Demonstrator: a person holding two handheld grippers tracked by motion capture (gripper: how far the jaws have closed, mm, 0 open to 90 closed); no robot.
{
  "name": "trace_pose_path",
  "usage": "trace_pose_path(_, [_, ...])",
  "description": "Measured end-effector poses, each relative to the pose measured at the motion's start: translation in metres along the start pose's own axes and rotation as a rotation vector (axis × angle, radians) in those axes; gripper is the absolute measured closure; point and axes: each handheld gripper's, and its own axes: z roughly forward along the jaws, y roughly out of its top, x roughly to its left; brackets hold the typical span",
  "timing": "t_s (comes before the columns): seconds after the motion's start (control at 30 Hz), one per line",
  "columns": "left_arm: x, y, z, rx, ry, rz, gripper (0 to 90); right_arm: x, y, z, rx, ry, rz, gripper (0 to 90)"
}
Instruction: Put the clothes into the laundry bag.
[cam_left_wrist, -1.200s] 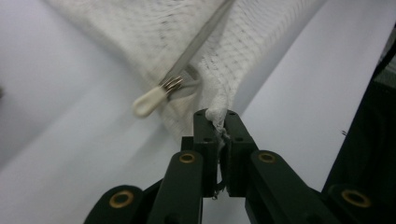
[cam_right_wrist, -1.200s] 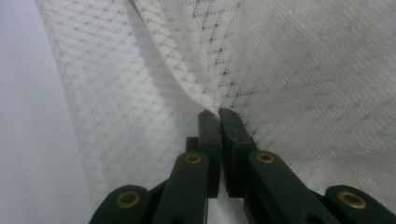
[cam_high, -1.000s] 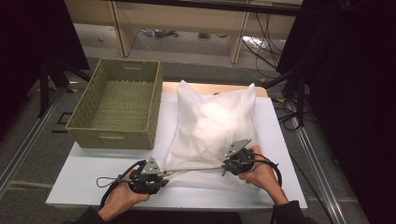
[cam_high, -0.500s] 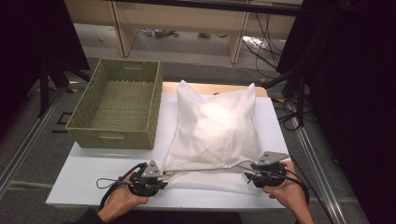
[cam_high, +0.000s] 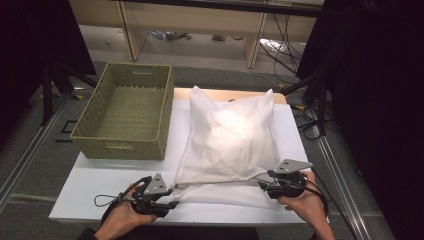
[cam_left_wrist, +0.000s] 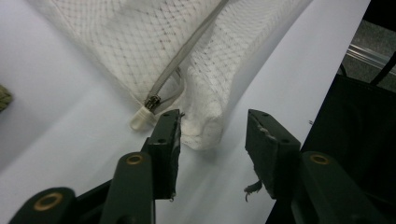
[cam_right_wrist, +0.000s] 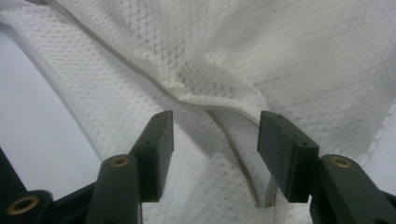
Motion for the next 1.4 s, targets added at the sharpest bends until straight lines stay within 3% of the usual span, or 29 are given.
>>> trace_pose_path(0.07, [0.000, -0.001, -0.002, -0.019, 0.008, -0.026, 50.9, 0.001, 0.000, 0.000, -0.011, 0.010, 0.010, 45.2])
trace_pose_path(0.17, [0.000, -0.002, -0.005, -0.032, 0.034, -0.024, 45.7, 0.003, 0.001, 0.001, -0.016, 0.020, 0.026, 43.0])
trace_pose_path(0.23, [0.001, -0.002, -0.007, -0.052, 0.048, -0.031, 42.6, 0.003, 0.002, 0.002, -0.040, 0.031, 0.010, 41.7])
trace_pose_path(0.33, [0.003, -0.002, -0.011, -0.088, 0.075, -0.078, 36.6, 0.005, 0.003, 0.002, -0.071, 0.040, 0.000, 39.9])
trace_pose_path(0.37, [0.004, -0.002, -0.013, -0.097, 0.075, -0.087, 35.0, 0.007, 0.003, 0.001, -0.066, 0.034, 0.029, 39.1])
trace_pose_path(0.4, [0.004, -0.002, -0.014, -0.108, 0.070, -0.095, 34.5, 0.007, 0.003, 0.001, -0.073, 0.049, 0.012, 38.5])
trace_pose_path(0.43, [0.005, -0.002, -0.015, -0.116, 0.081, -0.104, 34.2, 0.009, 0.003, 0.001, -0.075, 0.045, 0.034, 38.3])
trace_pose_path(0.53, [0.007, -0.003, -0.018, -0.121, 0.087, -0.125, 30.8, 0.013, 0.004, 0.001, -0.081, 0.057, 0.019, 36.6])
trace_pose_path(0.57, [0.009, -0.004, -0.020, -0.113, 0.090, -0.124, 29.3, 0.015, 0.003, 0.000, -0.078, 0.056, 0.041, 36.5])
trace_pose_path(0.6, [0.009, -0.005, -0.020, -0.128, 0.097, -0.139, 27.5, 0.015, 0.003, 0.000, -0.089, 0.060, 0.020, 36.0])
trace_pose_path(0.77, [0.012, -0.009, -0.028, -0.153, 0.101, -0.146, 20.4, 0.023, 0.003, -0.004, -0.102, 0.078, 0.039, 34.3])
trace_pose_path(0.83, [0.011, -0.010, -0.031, -0.185, 0.106, -0.176, 16.9, 0.025, 0.003, -0.005, -0.120, 0.081, 0.050, 33.8])
trace_pose_path(0.9, [0.013, -0.014, -0.037, -0.173, 0.106, -0.152, 16.1, 0.029, 0.002, -0.007, -0.119, 0.080, 0.084, 31.1])
trace_pose_path(0.97, [0.011, -0.016, -0.037, -0.200, 0.110, -0.177, 16.1, 0.030, 0.000, -0.008, -0.135, 0.072, 0.073, 29.8])
trace_pose_path(1.13, [0.009, -0.024, -0.044, -0.176, 0.136, -0.161, 16.1, 0.037, -0.007, -0.010, -0.135, 0.078, 0.092, 22.5])
trace_pose_path(1.17, [0.008, -0.024, -0.044, -0.193, 0.132, -0.183, 16.1, 0.039, -0.009, -0.011, -0.139, 0.082, 0.104, 21.9])
trace_pose_path(1.2, [0.009, -0.025, -0.046, -0.178, 0.134, -0.162, 16.6, 0.040, -0.010, -0.012, -0.143, 0.081, 0.096, 21.3])
trace_pose_path(1.27, [0.006, -0.026, -0.047, -0.202, 0.141, -0.198, 16.9, 0.043, -0.013, -0.014, -0.145, 0.082, 0.091, 21.3])
trace_pose_path(1.3, [0.007, -0.026, -0.047, -0.201, 0.136, -0.191, 16.9, 0.045, -0.015, -0.016, -0.153, 0.062, 0.088, 21.3])
trace_pose_path(1.4, [0.008, -0.027, -0.047, -0.201, 0.144, -0.207, 16.9, 0.046, -0.017, -0.016, -0.161, 0.088, 0.082, 21.4])
